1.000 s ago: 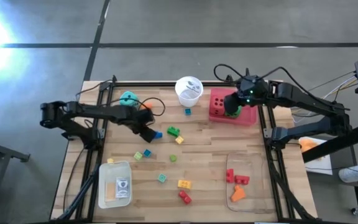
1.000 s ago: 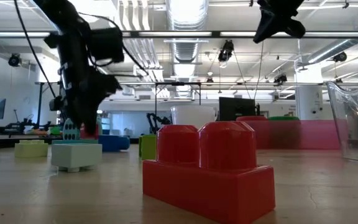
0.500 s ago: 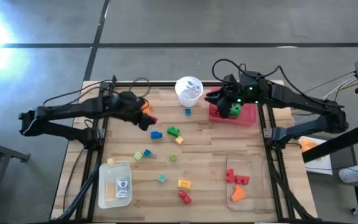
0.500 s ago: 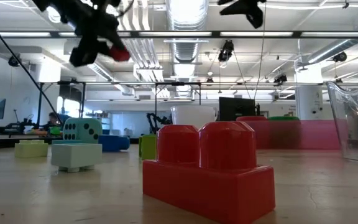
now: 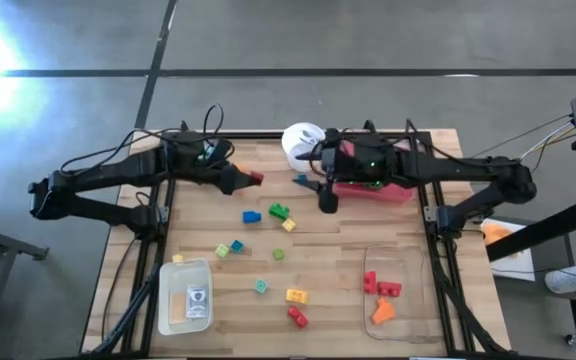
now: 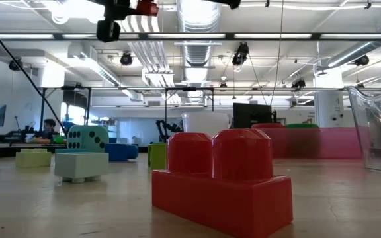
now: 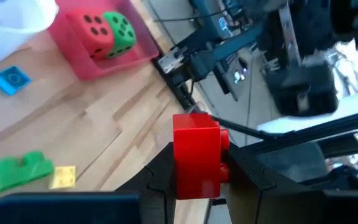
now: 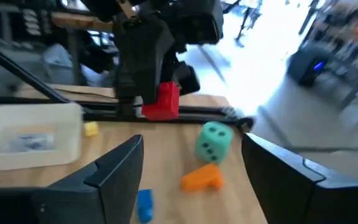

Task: Pick & Place Toys
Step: Put the red game piece into the transparent bin

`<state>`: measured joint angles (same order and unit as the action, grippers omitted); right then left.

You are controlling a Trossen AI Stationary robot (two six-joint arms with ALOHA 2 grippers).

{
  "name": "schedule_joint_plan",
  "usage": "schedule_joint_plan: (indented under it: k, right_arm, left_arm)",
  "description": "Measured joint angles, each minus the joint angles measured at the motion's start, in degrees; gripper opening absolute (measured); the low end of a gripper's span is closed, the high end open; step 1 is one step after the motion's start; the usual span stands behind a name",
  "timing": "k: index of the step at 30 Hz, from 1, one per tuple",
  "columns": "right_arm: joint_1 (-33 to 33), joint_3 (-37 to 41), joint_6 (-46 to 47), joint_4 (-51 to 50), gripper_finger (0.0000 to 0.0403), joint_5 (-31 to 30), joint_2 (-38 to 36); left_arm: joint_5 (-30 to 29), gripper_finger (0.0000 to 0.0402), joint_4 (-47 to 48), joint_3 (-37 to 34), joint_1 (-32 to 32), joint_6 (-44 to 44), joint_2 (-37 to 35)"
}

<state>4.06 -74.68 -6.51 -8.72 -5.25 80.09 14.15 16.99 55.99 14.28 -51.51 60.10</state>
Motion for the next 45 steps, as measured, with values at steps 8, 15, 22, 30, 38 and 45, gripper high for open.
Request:
schedule_joint_plan:
  k: [8, 15, 22, 30, 38, 45]
  right_arm:
    - [-5.3, -7.5, -9.4, 0.0, 0.0267, -10.3, 6.3]
    - [-7.0, -14.9, -18.4, 0.9, 0.0267, -15.9, 10.4]
    - [-7.0, -18.9, -19.8, 0.7, 0.0267, -14.4, 13.6]
    - [-7.1, -24.8, -18.9, 0.7, 0.0267, -13.1, 18.2]
    - [-7.1, -26.8, -19.2, 0.4, 0.0233, -14.3, 19.4]
    - [-7.1, -26.9, -19.0, 0.6, 0.0131, -14.4, 19.4]
  left_arm:
    - [3.1, 0.0093, -13.3, 0.0, 0.5, -5.9, 0.1]
    - [4.6, 0.0093, -20.8, -0.1, 0.6, -9.1, 0.2]
    - [4.6, 0.0093, -21.9, -0.1, 0.6, -9.7, 0.2]
    - [6.4, 0.0093, -25.8, -0.2, 0.6, -10.2, 1.2]
    - [8.0, 0.0093, -27.8, -0.2, 0.4, -10.5, 1.7]
    - [8.8, 0.0093, -29.0, -0.1, 0.4, -10.5, 1.7]
